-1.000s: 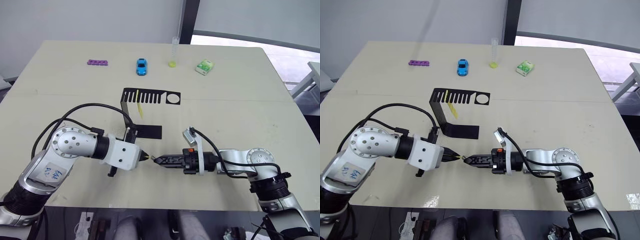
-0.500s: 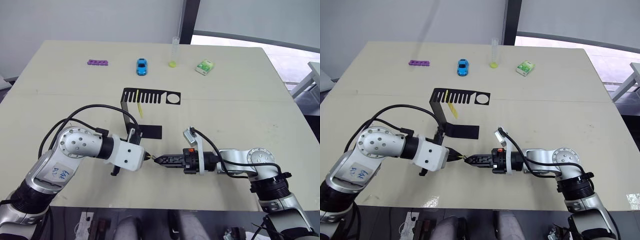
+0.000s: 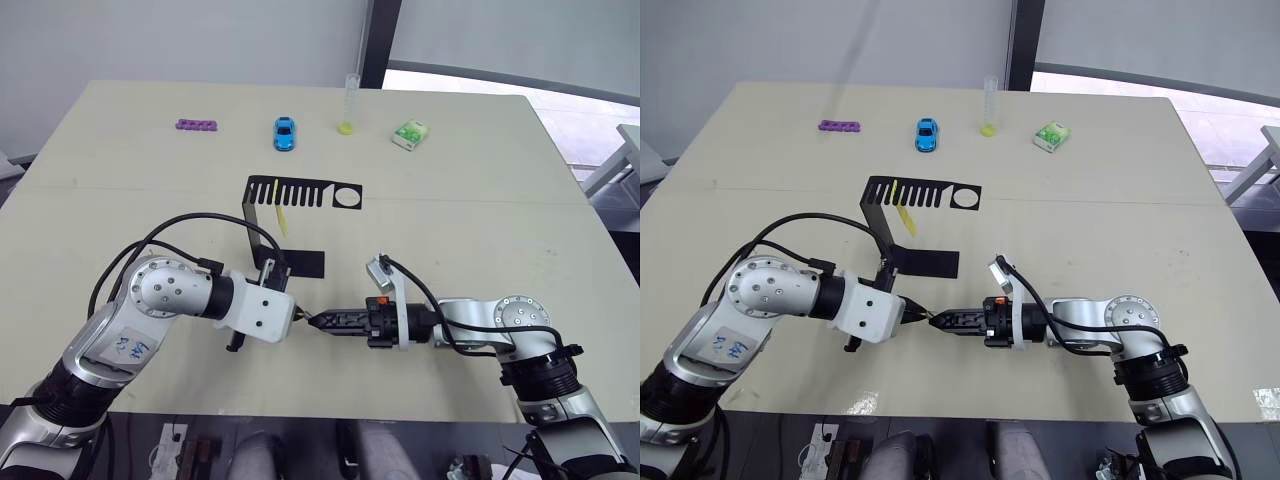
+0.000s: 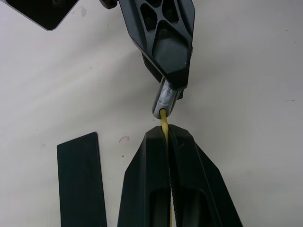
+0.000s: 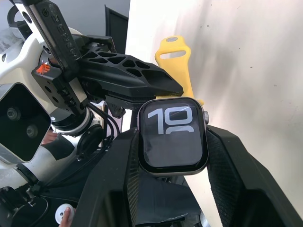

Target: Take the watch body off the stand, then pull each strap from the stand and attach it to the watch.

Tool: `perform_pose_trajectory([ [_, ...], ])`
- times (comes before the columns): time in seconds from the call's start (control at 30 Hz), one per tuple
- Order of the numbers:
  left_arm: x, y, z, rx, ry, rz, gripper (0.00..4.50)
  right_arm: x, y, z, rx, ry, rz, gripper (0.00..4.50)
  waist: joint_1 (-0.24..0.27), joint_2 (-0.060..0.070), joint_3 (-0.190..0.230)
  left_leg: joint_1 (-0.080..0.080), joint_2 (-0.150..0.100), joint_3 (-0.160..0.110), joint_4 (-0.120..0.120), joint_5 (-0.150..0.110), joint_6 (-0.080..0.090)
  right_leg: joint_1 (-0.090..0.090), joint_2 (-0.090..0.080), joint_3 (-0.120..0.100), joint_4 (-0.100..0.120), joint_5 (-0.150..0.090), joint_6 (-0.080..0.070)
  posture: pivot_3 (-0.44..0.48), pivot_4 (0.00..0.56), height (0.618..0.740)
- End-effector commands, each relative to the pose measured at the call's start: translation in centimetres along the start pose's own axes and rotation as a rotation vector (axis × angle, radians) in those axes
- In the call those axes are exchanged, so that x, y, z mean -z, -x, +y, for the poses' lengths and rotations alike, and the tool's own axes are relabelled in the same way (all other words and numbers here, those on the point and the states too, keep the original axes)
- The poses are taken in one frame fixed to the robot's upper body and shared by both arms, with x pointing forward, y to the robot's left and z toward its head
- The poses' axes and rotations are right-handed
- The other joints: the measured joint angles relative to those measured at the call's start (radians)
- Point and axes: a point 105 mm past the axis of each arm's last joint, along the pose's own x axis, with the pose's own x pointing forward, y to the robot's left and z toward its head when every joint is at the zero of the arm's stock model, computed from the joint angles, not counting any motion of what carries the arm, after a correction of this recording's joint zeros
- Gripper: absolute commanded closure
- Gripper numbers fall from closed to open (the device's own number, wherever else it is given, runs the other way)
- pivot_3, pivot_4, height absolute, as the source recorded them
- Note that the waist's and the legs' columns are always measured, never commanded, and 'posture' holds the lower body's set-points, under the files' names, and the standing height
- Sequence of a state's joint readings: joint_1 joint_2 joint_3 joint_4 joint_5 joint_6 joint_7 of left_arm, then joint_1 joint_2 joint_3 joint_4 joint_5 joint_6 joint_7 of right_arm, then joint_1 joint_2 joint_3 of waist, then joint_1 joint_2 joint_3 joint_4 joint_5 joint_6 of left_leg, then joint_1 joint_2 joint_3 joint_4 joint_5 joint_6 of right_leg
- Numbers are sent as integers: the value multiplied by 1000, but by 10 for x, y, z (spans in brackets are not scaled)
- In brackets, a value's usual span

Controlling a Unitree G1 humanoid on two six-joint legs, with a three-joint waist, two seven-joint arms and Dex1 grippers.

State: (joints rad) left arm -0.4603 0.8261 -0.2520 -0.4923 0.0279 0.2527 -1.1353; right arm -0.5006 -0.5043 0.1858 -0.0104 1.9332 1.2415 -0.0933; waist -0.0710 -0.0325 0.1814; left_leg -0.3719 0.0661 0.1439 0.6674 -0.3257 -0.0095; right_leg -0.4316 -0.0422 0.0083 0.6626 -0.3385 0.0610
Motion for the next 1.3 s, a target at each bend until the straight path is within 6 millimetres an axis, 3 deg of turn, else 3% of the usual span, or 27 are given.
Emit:
perform_pose_trajectory([
  [0.03, -15, 0, 6, -37, -54, -53, 4500, 7, -7, 18, -93, 25, 38, 2996, 1, 0, 0, 0, 0, 0, 0, 0, 0, 0, 0, 0, 0, 0, 0, 0, 150, 740],
  [0.67, -16, 20, 2, -48, 8, -77, 4500, 7, -4, 18, -93, 25, 37, 2996, 15, 0, 0, 0, 0, 0, 1, 0, 0, 0, 0, 0, 0, 0, 0, 0, 150, 740],
  [0.8, -11, 41, -2, -67, 119, -101, 3256, 5, 1, 25, -130, 48, 34, 2996, 14, 0, 0, 0, 0, 0, 1, 0, 0, 0, 0, 0, 1, 0, 0, 0, 150, 740],
  [1.03, 4, 87, -13, -112, 263, -148, 34, 4, 12, 31, -154, 83, 28, 2996, 15, 0, 0, 1, 1, 0, 1, 0, 0, 1, 0, -1, 0, 0, 0, 0, 150, 740],
  [1.13, 2, 99, -6, -196, 348, -241, 0, 5, 16, 31, -141, 112, 42, 2996, 19, 0, 0, 0, 0, -1, 1, 0, 1, 1, 0, -1, 0, 0, 0, 0, 150, 740],
  [1.3, -1, 115, -7, -274, 465, -342, 0, 4, 15, 31, -71, 381, 82, 2996, 14, -1, 0, 0, 0, -1, 1, -1, 1, 1, -1, -1, -1, 0, 0, 0, 150, 740],
])
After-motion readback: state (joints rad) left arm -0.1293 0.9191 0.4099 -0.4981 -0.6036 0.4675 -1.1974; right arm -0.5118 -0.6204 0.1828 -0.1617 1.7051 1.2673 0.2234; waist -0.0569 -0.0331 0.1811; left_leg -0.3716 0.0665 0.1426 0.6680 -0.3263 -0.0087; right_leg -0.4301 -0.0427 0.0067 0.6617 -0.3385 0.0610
